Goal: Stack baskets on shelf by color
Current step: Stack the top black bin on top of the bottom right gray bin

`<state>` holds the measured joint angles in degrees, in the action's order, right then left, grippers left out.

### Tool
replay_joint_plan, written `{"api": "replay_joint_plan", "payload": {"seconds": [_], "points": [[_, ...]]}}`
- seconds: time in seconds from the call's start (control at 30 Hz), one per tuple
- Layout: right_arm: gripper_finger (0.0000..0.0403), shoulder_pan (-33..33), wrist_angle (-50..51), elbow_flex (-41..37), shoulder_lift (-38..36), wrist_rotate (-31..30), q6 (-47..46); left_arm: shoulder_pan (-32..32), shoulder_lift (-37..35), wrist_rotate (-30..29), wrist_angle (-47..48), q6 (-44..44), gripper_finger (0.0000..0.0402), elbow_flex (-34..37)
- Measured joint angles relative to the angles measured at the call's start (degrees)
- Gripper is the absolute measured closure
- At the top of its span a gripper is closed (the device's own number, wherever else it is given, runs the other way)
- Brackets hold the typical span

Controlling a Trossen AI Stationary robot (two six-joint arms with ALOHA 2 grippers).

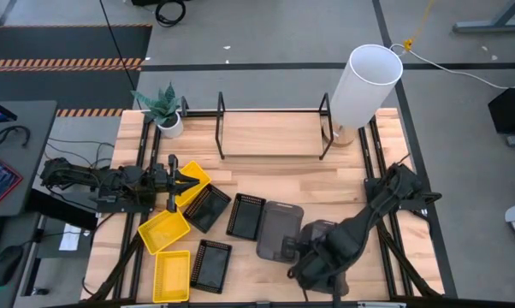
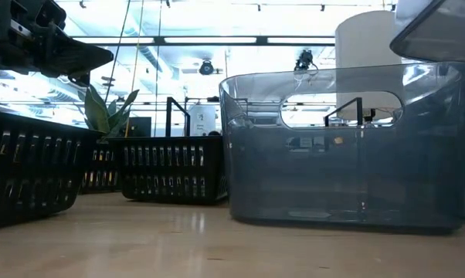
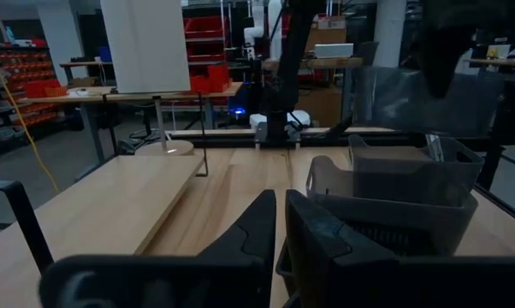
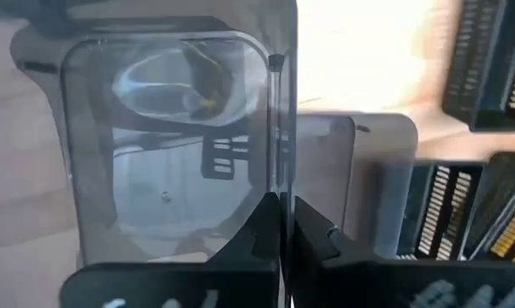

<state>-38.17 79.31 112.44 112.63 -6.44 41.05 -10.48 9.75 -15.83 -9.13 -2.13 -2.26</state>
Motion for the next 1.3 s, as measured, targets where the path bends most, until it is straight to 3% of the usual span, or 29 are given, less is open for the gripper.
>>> {"api": "replay_joint_plan", "payload": {"seconds": [0.17,0.47,1.1,1.3], "points": [[0.0398,-0.8,1.4,0.7,1.8,-2.2,1.4,0.0,0.0,0.0,0.0,0.0,0.0368,0.0],[0.0398,-1.3,1.3,-0.2,1.7,0.5,0.2,0.0,0.0,0.0,0.0,0.0,0.0371,0.0],[0.0397,0.1,-8.2,-9.9,1.7,6.0,4.1,0.0,0.0,0.0,0.0,0.0,0.0371,0.0],[0.0376,0.9,-10.1,-13.0,1.7,6.6,1.8,0.0,0.0,0.0,0.0,0.0,0.0366,0.0]]}}
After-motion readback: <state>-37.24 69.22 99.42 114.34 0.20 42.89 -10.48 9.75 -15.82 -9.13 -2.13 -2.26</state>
